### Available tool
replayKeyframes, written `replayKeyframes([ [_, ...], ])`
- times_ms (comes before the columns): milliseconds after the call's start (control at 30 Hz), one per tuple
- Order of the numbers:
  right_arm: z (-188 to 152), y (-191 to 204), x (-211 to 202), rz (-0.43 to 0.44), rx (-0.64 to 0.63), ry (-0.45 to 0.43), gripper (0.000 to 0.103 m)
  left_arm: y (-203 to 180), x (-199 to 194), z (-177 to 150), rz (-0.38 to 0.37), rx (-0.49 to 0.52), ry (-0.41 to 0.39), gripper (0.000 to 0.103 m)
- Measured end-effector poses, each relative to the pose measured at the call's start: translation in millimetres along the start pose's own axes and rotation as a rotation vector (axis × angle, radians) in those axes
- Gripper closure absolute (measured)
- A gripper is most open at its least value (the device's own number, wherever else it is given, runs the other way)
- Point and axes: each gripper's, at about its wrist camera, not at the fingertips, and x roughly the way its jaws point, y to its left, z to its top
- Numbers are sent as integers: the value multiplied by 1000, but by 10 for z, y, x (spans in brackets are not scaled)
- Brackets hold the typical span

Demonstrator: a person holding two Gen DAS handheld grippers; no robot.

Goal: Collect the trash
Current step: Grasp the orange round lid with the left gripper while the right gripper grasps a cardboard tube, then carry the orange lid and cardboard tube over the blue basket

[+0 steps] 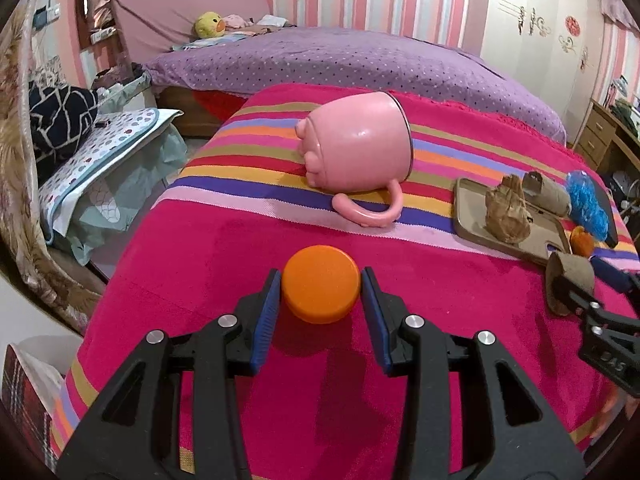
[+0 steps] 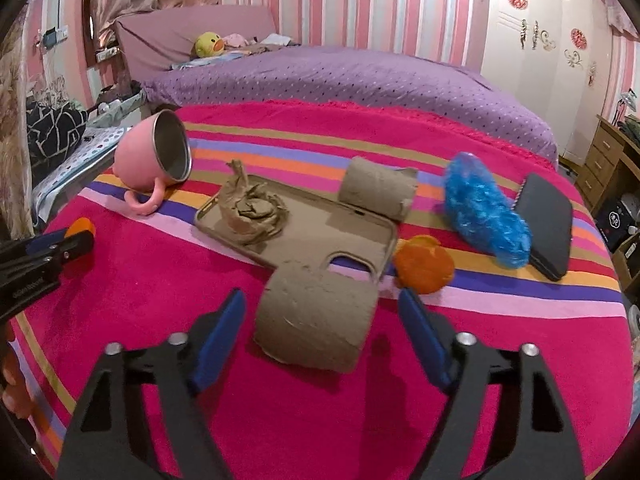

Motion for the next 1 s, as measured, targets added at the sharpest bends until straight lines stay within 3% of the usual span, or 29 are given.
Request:
replayKeyframes([
  [33,0,5,18,9,-2,8,43,-8,-9,2,-1,1,-4,64],
  [167,-39,-83,-41,52,32,-11,45,-62,-65,-9,10,19,-20,64],
  [500,-257,-430,-489,11,30,-105,46,-283,-351,-79,-23,29,-58,64],
  [733,-442,-984,-964,-30,83,-183,46,-702,-590,-159,-60,83,-95,64],
  [1000,-561,-1515,-1271,-79,122,-244,46,-1222,-640,-280,-117,118,-71,64],
])
